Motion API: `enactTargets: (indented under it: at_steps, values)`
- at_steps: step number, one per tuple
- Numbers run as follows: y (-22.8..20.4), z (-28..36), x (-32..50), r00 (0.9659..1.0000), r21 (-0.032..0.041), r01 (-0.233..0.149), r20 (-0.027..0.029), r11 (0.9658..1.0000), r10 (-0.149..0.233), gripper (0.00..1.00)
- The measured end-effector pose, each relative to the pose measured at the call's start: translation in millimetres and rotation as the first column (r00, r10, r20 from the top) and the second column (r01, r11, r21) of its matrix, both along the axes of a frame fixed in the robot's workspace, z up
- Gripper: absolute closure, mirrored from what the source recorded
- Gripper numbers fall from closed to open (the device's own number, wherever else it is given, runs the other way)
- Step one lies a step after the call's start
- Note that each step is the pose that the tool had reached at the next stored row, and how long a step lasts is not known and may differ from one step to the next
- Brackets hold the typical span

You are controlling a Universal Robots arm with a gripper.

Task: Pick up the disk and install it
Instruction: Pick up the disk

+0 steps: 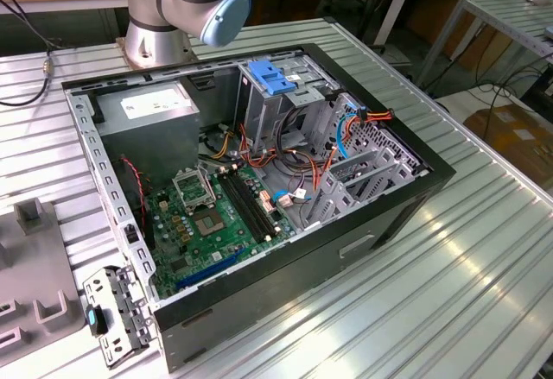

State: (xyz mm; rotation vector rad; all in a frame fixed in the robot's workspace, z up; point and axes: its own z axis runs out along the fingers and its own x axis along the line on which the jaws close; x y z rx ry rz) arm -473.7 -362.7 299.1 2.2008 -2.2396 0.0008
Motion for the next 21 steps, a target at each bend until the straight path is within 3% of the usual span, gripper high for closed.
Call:
enactTargets:
  at_steps: [3,4,19,20,21]
  values:
    - [0.0,-0.1,0.0,1.0000,0.0004,0.000,0.0001,1.0000,0.000,0.44]
    - [0.0,0.0,0.0,1.0000,0.0004,0.000,0.0000,1.0000,0.000,0.51]
    - [-1.0,-2.1,0.1,1.0000,0.0005,0.000,0.0001,1.0000,0.000,0.53]
    - [-1.0,-2.1,0.1,1.0000,0.0005,0.000,0.0001,1.0000,0.000,0.60]
    - [-0.9,-2.1,0.1,1.0000,0.0005,0.000,0.0001,1.0000,0.000,0.60]
